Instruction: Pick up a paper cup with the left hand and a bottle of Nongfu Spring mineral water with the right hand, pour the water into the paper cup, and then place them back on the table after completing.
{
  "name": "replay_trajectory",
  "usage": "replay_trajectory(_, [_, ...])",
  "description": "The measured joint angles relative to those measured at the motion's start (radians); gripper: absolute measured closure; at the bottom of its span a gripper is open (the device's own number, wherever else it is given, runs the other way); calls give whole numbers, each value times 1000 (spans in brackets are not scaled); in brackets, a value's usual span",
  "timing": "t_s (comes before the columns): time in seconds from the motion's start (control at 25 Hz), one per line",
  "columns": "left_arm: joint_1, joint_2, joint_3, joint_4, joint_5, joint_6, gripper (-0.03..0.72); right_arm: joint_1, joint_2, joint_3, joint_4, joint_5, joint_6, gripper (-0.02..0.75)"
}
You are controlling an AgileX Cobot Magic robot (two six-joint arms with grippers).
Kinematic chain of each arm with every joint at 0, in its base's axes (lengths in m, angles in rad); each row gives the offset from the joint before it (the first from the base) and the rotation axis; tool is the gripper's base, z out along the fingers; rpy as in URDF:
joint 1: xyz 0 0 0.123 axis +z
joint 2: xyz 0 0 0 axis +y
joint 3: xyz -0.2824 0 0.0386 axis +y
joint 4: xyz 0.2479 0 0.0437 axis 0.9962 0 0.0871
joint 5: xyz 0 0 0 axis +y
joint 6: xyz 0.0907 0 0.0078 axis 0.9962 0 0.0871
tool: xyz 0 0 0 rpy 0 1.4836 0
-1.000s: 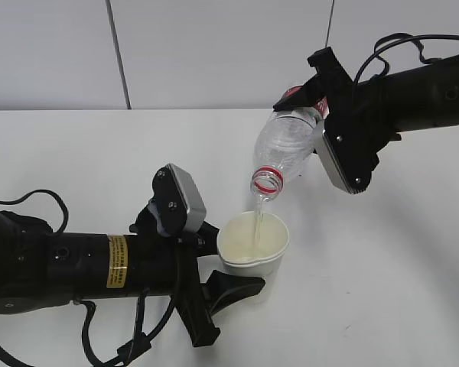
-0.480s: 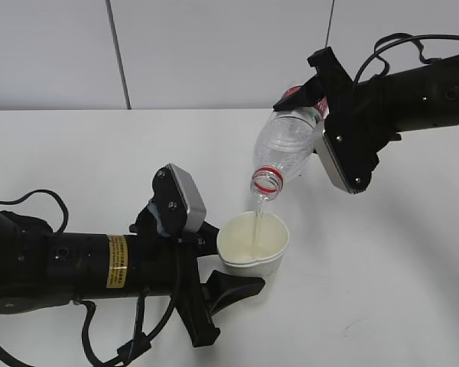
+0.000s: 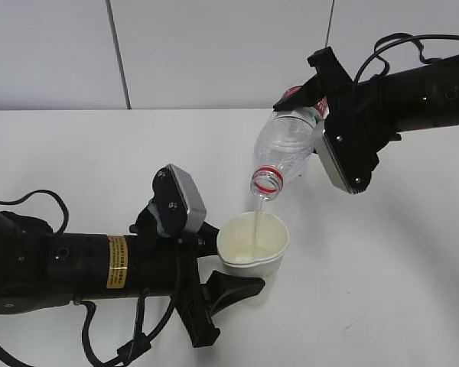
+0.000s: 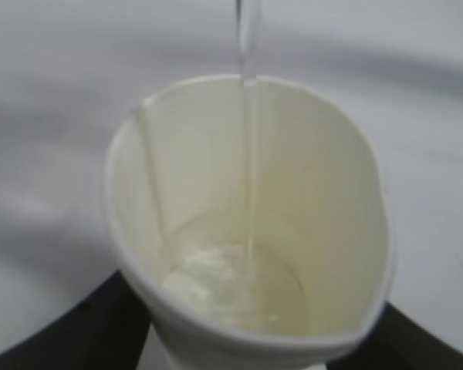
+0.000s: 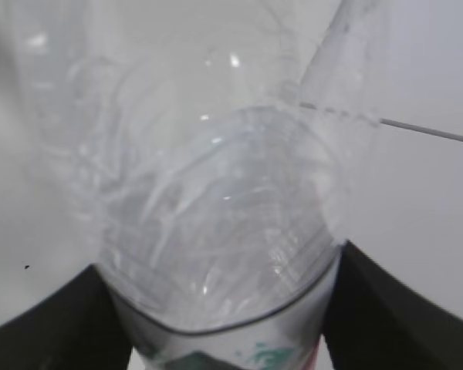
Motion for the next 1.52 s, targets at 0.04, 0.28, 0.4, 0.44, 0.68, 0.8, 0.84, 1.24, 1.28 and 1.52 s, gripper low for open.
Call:
replay_trajectory(0.04, [0,0,0,0,0,0,284,0,0,0,0,0,0,259])
replay_trajectory(0.28, [0,0,0,0,0,0,284,0,0,0,0,0,0,259])
replay_trajectory(0.4, [0,0,0,0,0,0,284,0,0,0,0,0,-3,259])
replay_trajectory(0.44, [0,0,0,0,0,0,284,0,0,0,0,0,-8,259])
replay_trajectory(0.68, [0,0,0,3,0,0,284,0,0,0,0,6,-43,259])
replay_trajectory(0.8, [0,0,0,14,0,0,284,0,0,0,0,14,-51,259])
replay_trajectory(0.84, [0,0,0,18,0,0,284,0,0,0,0,14,-51,259])
replay_trajectory(1.24, [0,1,0,31,0,0,284,0,0,0,0,16,-85,259])
replay_trajectory(1.28, [0,1,0,35,0,0,284,0,0,0,0,16,-85,259])
replay_trajectory(1.52, [0,1,0,66,0,0,284,0,0,0,0,16,-85,259])
